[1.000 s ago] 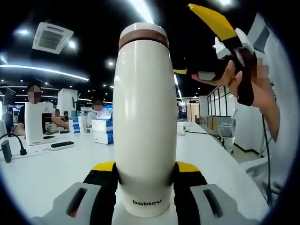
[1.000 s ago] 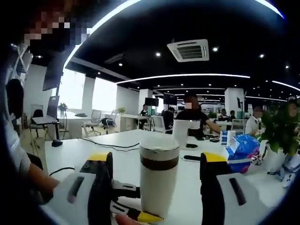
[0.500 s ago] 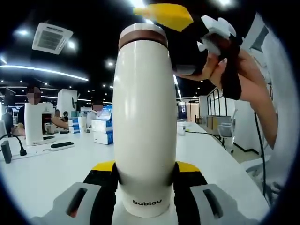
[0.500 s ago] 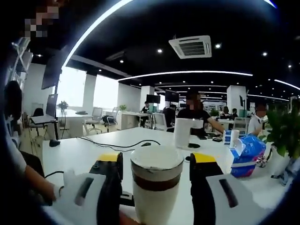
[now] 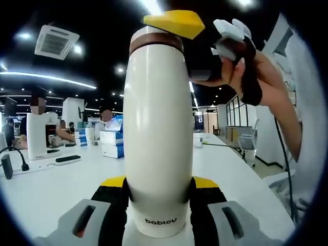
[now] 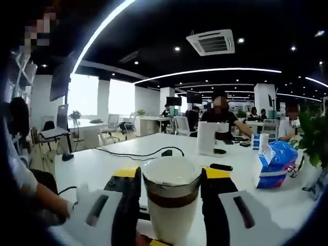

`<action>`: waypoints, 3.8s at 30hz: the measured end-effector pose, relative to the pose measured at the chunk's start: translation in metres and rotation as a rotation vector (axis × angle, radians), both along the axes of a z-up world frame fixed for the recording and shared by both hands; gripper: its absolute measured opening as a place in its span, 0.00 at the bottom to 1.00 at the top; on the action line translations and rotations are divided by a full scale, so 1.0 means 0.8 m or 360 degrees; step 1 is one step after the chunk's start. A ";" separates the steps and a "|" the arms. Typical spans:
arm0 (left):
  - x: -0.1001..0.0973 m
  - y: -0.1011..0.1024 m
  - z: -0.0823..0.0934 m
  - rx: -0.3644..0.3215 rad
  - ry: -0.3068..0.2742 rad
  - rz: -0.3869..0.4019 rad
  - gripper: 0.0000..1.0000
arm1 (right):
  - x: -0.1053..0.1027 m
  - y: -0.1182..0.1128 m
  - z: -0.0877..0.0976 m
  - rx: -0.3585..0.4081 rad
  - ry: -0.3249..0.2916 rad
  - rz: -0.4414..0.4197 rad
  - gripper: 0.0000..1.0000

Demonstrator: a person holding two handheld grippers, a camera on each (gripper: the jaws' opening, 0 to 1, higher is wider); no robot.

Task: Grasp the water cup twist off the cup lid place the cup lid on the table

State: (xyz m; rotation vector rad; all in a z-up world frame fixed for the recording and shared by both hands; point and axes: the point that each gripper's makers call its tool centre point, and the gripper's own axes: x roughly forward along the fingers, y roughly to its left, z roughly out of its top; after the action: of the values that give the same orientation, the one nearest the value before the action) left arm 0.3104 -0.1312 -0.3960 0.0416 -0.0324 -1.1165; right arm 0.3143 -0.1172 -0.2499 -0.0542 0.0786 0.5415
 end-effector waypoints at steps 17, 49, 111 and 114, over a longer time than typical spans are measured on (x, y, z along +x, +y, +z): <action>0.002 0.001 0.001 0.0004 0.0015 0.0000 0.48 | -0.005 0.014 -0.012 -0.0168 0.0179 0.0475 0.45; 0.000 0.000 0.002 0.0006 0.0009 0.0000 0.48 | -0.018 0.013 -0.015 -0.0477 0.0305 0.1088 0.44; 0.000 0.000 0.002 -0.0003 -0.0001 0.0006 0.48 | -0.041 0.000 0.006 -0.0020 -0.0103 0.0100 0.76; 0.001 0.000 0.002 -0.0004 -0.0001 0.0004 0.48 | -0.025 0.005 0.006 -0.0032 -0.0105 0.0118 0.76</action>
State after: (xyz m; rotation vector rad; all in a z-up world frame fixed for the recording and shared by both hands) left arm 0.3109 -0.1313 -0.3948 0.0399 -0.0345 -1.1139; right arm 0.2942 -0.1130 -0.2449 -0.0948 0.0174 0.6123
